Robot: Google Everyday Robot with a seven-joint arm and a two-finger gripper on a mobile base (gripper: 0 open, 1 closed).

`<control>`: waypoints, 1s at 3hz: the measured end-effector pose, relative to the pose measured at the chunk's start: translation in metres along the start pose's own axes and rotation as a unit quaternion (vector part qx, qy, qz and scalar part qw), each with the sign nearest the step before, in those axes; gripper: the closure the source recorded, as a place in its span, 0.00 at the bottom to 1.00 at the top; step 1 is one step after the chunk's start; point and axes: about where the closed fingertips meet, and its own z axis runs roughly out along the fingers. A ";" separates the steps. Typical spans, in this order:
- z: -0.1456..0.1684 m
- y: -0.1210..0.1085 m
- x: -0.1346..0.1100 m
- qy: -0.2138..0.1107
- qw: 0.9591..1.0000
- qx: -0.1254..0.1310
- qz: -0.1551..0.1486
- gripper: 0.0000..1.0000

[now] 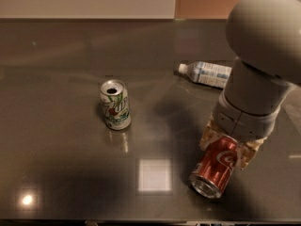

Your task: Pick coke can

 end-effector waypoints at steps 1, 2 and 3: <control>-0.024 -0.006 -0.003 -0.022 1.000 0.004 0.009 0.87; -0.067 -0.029 0.001 -0.029 0.999 0.040 0.019 1.00; -0.111 -0.061 0.014 -0.021 0.995 0.089 0.044 1.00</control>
Offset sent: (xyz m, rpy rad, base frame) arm -0.0145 0.0137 0.1211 0.0648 0.1910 -0.0508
